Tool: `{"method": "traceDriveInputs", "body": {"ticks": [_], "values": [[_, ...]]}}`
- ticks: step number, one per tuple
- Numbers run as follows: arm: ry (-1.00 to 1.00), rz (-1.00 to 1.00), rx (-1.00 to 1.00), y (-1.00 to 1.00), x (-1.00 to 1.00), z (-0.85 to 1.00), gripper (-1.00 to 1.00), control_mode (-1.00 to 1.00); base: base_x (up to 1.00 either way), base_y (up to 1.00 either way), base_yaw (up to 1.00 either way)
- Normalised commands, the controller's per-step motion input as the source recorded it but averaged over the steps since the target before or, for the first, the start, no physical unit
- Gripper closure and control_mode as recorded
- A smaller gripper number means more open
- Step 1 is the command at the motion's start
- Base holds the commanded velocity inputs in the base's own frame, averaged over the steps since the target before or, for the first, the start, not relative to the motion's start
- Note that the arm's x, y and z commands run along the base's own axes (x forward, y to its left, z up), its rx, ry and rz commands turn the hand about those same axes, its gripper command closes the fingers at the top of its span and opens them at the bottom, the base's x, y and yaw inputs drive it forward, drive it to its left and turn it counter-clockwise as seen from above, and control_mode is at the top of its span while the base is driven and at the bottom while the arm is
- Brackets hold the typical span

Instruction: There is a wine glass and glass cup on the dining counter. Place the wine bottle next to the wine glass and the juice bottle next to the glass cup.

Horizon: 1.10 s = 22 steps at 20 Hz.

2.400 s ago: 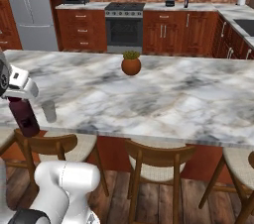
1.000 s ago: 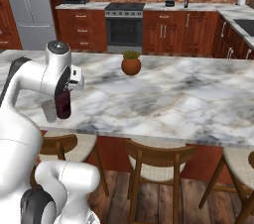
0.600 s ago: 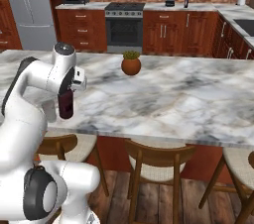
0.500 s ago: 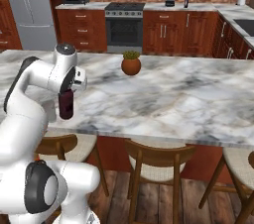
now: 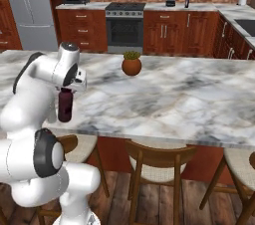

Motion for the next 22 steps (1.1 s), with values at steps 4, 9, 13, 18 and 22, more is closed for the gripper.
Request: {"method": "traceDriveInputs", "body": {"ticks": [4, 9, 13, 18, 22], "values": [[0.0, 0.0, -0.01, 0.16, 0.31, -0.2, 1.0, -1.0, 0.0, 0.0, 0.0], [0.0, 0.0, 0.0, 0.07, 0.31, -0.2, 1.0, -1.0, 0.0, 0.0, 0.0], [0.0, 0.0, -0.02, 0.09, 0.35, -0.21, 1.0, -1.0, 0.0, 0.0, 0.0], [0.0, 0.0, -0.01, 0.12, 0.37, -0.23, 1.0, -1.0, 0.0, 0.0, 0.0], [0.02, 0.0, 0.0, 0.12, 0.4, -0.21, 1.0, -1.0, 0.0, 0.0, 0.0]]}}
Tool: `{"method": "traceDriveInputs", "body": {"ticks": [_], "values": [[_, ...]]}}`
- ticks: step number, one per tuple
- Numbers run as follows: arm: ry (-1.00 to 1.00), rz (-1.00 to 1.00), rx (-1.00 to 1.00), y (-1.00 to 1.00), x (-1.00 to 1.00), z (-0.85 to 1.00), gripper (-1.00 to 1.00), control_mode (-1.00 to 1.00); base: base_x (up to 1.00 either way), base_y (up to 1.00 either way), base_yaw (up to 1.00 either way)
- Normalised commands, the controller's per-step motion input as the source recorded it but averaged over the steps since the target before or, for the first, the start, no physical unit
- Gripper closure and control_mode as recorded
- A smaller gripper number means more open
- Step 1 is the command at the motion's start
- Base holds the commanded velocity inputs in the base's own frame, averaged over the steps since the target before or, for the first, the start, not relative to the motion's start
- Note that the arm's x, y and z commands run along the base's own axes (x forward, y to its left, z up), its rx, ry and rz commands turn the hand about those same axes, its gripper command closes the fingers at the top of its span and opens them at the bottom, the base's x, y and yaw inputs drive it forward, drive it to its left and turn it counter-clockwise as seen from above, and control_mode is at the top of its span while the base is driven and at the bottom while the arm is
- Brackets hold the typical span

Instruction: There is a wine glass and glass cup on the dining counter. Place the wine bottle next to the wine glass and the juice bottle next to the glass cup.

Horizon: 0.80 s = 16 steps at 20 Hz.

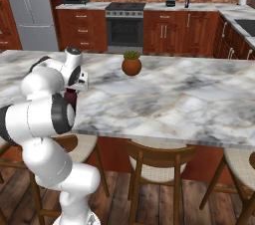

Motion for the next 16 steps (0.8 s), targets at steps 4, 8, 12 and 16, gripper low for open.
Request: {"method": "traceDriveInputs", "body": {"ticks": [4, 8, 12, 16], "values": [[0.0, 0.0, 0.0, 0.14, 0.3, -0.22, 1.0, -1.0, 0.0, 0.0, 0.0], [0.04, 0.0, -0.02, 0.1, 0.15, -0.29, 1.0, -1.0, 0.0, 0.0, 0.0], [0.08, 0.0, -0.04, 0.17, 0.13, -0.36, 1.0, -1.0, 0.0, 0.0, 0.0], [0.06, 0.0, -0.02, 0.11, 0.12, -0.34, 1.0, -1.0, 0.0, 0.0, 0.0]]}}
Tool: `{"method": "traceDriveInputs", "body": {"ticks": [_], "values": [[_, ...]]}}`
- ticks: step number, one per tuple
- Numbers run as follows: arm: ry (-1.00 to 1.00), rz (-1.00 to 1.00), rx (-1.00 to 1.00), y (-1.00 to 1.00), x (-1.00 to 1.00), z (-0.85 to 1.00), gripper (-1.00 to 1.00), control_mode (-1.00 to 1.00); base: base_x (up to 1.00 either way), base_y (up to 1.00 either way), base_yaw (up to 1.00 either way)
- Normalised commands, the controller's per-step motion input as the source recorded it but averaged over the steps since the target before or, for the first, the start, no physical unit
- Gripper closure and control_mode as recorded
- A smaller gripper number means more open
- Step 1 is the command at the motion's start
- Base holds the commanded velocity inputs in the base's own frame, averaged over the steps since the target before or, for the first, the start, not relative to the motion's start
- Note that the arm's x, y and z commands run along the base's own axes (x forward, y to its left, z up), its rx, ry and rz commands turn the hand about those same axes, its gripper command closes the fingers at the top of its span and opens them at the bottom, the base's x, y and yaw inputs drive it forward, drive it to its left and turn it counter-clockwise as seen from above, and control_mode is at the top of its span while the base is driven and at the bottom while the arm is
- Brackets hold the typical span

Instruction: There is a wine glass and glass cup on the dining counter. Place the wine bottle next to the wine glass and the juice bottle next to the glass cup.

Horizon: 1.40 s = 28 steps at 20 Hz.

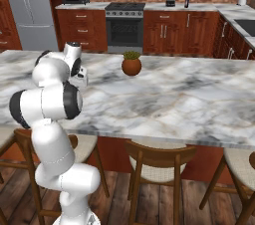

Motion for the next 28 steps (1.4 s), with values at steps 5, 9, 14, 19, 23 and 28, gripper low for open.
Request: {"method": "traceDriveInputs", "body": {"ticks": [5, 9, 14, 19, 23, 28], "values": [[0.04, 0.0, -0.01, 0.1, -0.04, -0.4, 1.0, -1.0, 0.0, 0.0, 0.0], [0.0, 0.0, -0.03, 0.05, -0.25, -0.44, 1.0, -1.0, 0.0, 0.0, 0.0], [0.0, -0.02, -0.04, 0.07, -0.26, -0.45, 1.0, -1.0, 0.0, 0.0, 0.0], [0.0, -0.04, -0.02, 0.11, -0.25, -0.44, 1.0, -1.0, 0.0, 0.0, 0.0], [0.0, -0.07, 0.0, 0.04, -0.23, -0.43, 1.0, -1.0, 0.0, 0.0, 0.0], [0.0, -0.11, 0.0, 0.0, -0.05, -0.39, 1.0, -1.0, 0.0, 0.0, 0.0]]}}
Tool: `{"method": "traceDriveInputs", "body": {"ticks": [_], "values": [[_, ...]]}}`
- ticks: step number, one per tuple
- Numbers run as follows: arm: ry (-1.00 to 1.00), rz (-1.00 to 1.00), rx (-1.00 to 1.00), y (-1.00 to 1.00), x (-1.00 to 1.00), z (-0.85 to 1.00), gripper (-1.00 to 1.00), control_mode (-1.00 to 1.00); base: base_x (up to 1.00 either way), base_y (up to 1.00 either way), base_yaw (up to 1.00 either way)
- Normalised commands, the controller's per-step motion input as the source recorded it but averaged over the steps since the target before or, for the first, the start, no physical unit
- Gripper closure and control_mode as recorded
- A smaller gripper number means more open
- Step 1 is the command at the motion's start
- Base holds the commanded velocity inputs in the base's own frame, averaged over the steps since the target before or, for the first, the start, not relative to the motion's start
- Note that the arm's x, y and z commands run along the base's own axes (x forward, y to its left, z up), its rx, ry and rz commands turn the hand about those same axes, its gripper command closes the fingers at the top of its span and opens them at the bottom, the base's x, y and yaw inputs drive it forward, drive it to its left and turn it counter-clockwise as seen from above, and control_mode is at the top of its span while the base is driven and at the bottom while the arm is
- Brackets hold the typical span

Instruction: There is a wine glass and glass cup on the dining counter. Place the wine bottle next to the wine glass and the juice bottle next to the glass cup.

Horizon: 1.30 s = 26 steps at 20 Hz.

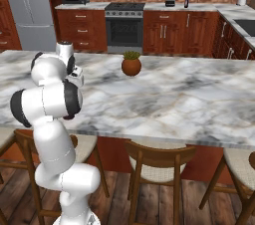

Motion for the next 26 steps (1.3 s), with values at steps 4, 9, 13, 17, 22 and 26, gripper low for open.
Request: {"method": "traceDriveInputs", "body": {"ticks": [4, 9, 13, 17, 22, 26], "values": [[0.02, -0.11, 0.0, 0.0, -0.03, -0.4, -1.0, -1.0, 0.0, 0.0, 0.0], [0.02, -0.11, 0.0, 0.0, -0.01, -0.31, -1.0, -1.0, 0.0, 0.0, 0.0], [-0.03, -0.07, 0.0, 0.0, -0.04, -0.02, -1.0, -1.0, 0.0, 0.0, 0.0], [-0.01, -0.06, 0.0, 0.0, -0.07, 0.0, -1.0, -1.0, 0.0, 0.0, 0.0], [-0.04, -0.05, 0.0, 0.04, -0.1, 0.0, -1.0, -1.0, 0.0, 0.0, 0.0], [-0.04, -0.05, 0.0, 0.05, -0.06, 0.02, -1.0, -1.0, 0.0, 0.0, 0.0]]}}
